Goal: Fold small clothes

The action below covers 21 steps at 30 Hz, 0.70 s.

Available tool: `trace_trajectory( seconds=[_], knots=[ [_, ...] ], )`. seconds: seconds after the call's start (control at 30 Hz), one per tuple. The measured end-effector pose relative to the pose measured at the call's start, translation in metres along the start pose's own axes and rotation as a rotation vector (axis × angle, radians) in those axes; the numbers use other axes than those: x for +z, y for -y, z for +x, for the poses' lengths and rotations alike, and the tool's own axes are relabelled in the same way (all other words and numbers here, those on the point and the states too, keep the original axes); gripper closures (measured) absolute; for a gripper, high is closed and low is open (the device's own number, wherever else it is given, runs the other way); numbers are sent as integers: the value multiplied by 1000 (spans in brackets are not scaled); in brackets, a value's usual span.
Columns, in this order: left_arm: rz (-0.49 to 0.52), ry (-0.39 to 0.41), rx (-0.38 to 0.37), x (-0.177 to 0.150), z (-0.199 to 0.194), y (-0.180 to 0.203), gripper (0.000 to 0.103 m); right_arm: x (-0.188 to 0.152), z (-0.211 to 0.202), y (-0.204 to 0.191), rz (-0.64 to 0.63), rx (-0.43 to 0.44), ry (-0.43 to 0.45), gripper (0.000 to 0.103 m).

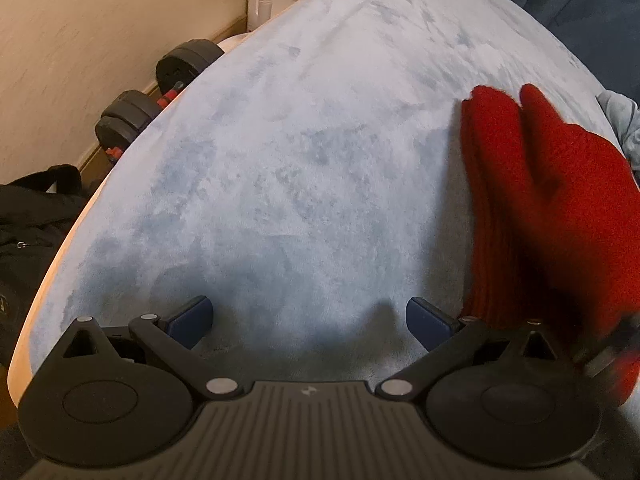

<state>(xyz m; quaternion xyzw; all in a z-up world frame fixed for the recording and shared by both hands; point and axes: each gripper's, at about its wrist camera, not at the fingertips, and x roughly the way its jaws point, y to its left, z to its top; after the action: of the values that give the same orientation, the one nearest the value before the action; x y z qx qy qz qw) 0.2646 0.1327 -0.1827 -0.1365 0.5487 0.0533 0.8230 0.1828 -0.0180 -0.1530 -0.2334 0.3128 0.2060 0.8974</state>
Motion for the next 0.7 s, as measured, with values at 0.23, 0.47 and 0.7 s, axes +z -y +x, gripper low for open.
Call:
trace_trajectory(
  seconds=[0.23,0.47,0.7],
  knots=[
    [17,36,-42,6,-19,10,0,-16,-4,13,57,116,-42,62],
    [143,132,-177,12,-56,68,0,-28,-73,97,379,-76,8,59],
    [197,75,-35,-13,-12,83,0,-97,-43,117,411,-141,-223,61]
  ],
)
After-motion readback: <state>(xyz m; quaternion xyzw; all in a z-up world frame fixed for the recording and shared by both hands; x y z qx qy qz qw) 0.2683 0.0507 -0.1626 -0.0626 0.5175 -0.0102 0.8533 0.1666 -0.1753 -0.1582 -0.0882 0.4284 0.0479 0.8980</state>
